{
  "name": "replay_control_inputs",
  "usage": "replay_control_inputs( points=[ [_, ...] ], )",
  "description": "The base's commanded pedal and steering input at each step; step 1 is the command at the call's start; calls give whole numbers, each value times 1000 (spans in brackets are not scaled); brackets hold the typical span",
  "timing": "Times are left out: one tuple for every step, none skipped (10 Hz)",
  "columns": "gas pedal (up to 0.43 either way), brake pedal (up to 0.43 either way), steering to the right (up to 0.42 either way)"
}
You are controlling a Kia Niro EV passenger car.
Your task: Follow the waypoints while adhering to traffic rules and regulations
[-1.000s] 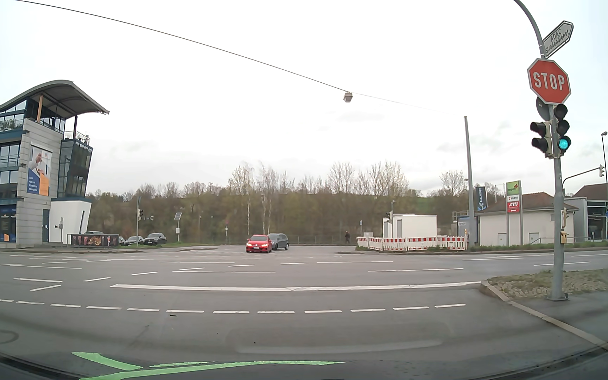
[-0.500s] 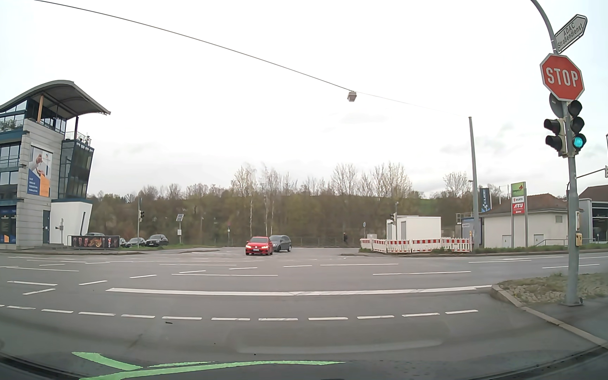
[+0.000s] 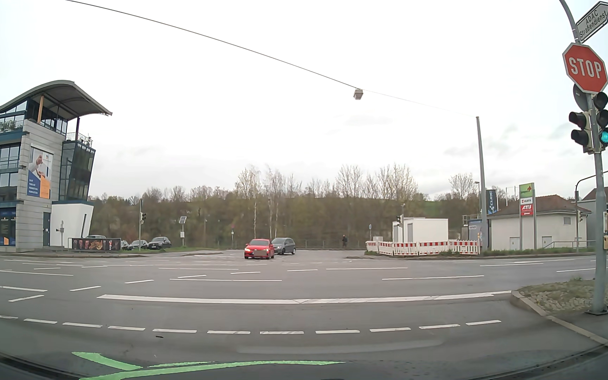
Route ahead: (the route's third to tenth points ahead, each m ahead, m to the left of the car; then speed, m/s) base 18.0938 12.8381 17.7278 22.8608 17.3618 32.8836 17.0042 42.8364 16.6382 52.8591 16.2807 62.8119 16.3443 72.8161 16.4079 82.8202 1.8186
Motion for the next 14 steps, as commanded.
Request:
replay_control_inputs(
  points=[
    [350,0,-69],
    [350,0,-68],
    [350,0,-68],
    [339,0,-67],
    [339,0,-66],
    [331,0,-65],
    [331,0,-65],
    [331,0,-64],
    [331,0,-62],
    [268,0,-59],
    [209,0,-57],
    [87,0,-54],
    [0,0,-47],
    [0,0,-44]
  ],
)
